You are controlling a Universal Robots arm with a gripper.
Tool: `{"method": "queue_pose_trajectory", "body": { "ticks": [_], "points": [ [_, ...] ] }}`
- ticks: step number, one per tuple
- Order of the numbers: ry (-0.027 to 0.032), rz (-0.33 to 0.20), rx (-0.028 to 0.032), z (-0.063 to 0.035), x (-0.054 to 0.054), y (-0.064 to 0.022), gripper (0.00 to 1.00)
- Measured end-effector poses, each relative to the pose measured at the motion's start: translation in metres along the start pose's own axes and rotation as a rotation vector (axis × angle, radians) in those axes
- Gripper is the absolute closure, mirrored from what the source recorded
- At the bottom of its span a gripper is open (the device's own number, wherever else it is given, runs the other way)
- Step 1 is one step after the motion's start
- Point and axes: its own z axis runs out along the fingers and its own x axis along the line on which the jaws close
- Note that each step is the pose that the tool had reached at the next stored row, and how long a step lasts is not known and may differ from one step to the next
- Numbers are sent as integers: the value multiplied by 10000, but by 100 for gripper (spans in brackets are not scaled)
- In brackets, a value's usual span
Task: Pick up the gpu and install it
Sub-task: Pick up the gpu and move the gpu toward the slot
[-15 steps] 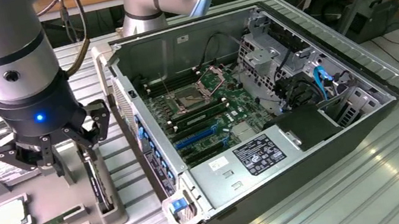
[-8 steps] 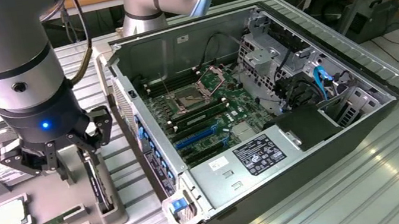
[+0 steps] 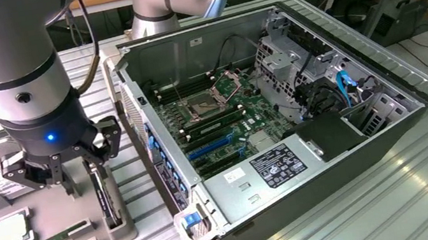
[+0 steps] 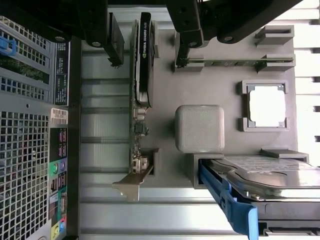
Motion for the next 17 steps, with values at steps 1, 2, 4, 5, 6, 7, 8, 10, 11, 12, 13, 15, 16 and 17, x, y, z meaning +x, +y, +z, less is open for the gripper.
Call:
{"method": "queue_pose_trajectory", "body": {
  "ticks": [1,2,4,5,6,7,8,10,11,12,13,15,16,17],
  "points": [
    [-1,0,-1,6,0,0,46],
    [-1,0,-1,12,0,0,46],
    [0,0,0,20,0,0,46],
    [2,0,2,22,1,-1,46],
    [0,1,0,26,1,0,46],
    [-1,0,-1,32,1,0,46],
    [-1,0,-1,38,1,-1,46],
    [0,0,1,48,1,-1,46],
    [0,0,2,54,1,-1,46],
    [0,0,1,59,1,-1,46],
    [1,0,2,65,2,-1,46],
    [0,0,2,80,2,-1,46],
    [0,0,2,91,2,-1,46],
    [0,0,5,100,2,-2,46]
  ]
}}
